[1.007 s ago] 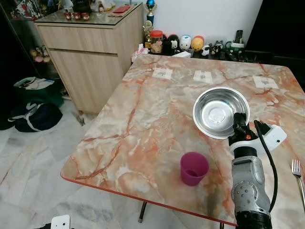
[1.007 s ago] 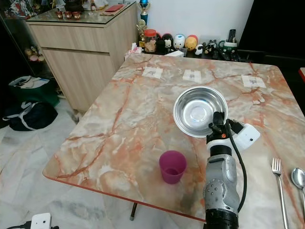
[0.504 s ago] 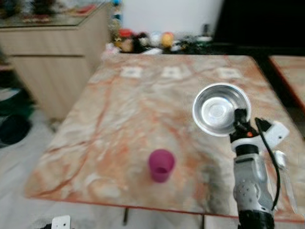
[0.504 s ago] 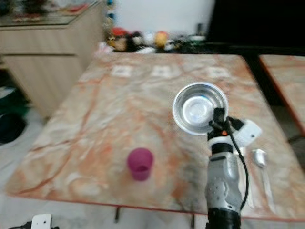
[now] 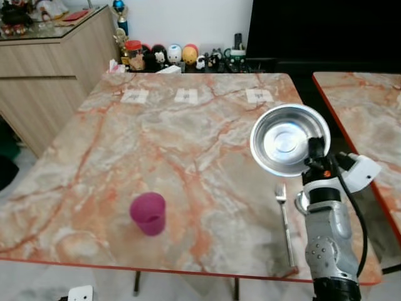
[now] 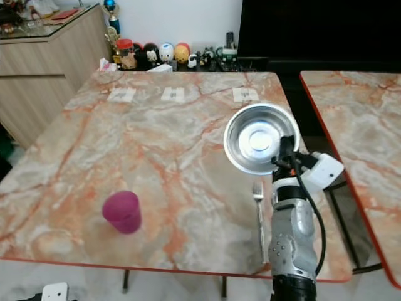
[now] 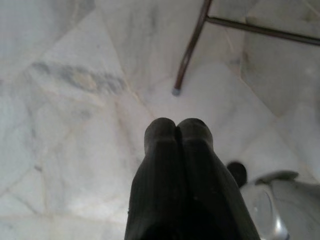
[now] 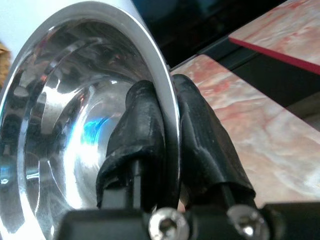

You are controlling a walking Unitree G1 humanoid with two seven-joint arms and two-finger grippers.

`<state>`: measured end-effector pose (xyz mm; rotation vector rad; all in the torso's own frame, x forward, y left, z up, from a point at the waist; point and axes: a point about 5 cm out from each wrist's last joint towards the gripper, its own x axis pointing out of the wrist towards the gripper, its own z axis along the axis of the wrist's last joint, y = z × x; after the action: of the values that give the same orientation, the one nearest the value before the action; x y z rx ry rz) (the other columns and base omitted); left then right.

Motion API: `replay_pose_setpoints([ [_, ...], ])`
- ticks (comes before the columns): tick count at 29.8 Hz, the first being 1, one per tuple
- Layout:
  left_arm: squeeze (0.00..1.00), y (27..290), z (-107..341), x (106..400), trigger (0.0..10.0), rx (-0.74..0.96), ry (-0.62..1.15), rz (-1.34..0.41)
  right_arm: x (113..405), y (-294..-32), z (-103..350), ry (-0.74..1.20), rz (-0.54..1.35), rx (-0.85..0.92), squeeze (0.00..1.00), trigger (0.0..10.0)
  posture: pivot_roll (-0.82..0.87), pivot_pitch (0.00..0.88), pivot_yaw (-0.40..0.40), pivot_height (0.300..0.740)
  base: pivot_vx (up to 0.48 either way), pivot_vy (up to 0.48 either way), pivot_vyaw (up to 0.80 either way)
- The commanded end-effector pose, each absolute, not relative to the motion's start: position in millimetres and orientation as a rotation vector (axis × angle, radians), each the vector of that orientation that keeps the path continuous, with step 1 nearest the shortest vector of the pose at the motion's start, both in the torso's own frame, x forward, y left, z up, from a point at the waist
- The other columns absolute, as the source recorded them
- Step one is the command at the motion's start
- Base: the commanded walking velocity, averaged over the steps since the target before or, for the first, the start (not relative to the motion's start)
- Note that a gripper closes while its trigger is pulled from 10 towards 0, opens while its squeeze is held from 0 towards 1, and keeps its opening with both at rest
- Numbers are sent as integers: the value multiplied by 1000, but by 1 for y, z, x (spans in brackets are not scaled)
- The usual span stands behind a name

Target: Setting the table

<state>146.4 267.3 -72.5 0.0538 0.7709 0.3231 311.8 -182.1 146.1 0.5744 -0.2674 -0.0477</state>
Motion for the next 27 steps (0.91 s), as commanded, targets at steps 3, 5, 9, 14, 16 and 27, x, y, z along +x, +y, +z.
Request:
replay_pose_setpoints([
  [3,0,268,-73,145,10000,72,780,318,312,-185,152,-294,-46,557,0,10000,2,32,24,740,0,-472,0],
  [5,0,268,-73,145,10000,72,780,318,311,-185,152,-293,-46,556,0,10000,2,32,24,740,0,-472,0],
  [9,0,268,-73,145,10000,72,780,316,311,-185,152,-292,-49,556,0,10000,0,35,25,740,0,-471,0],
  [14,0,268,-73,145,10000,73,780,315,311,-186,152,-292,-55,555,0,10000,-2,36,26,740,0,-471,0],
  [16,0,268,-73,145,10000,73,778,314,311,-186,152,-290,-57,554,0,10000,-5,37,27,740,0,-472,0],
  [27,0,266,-72,147,10000,73,770,305,310,-187,150,-280,-69,546,0,10000,-8,38,28,740,0,-471,0],
])
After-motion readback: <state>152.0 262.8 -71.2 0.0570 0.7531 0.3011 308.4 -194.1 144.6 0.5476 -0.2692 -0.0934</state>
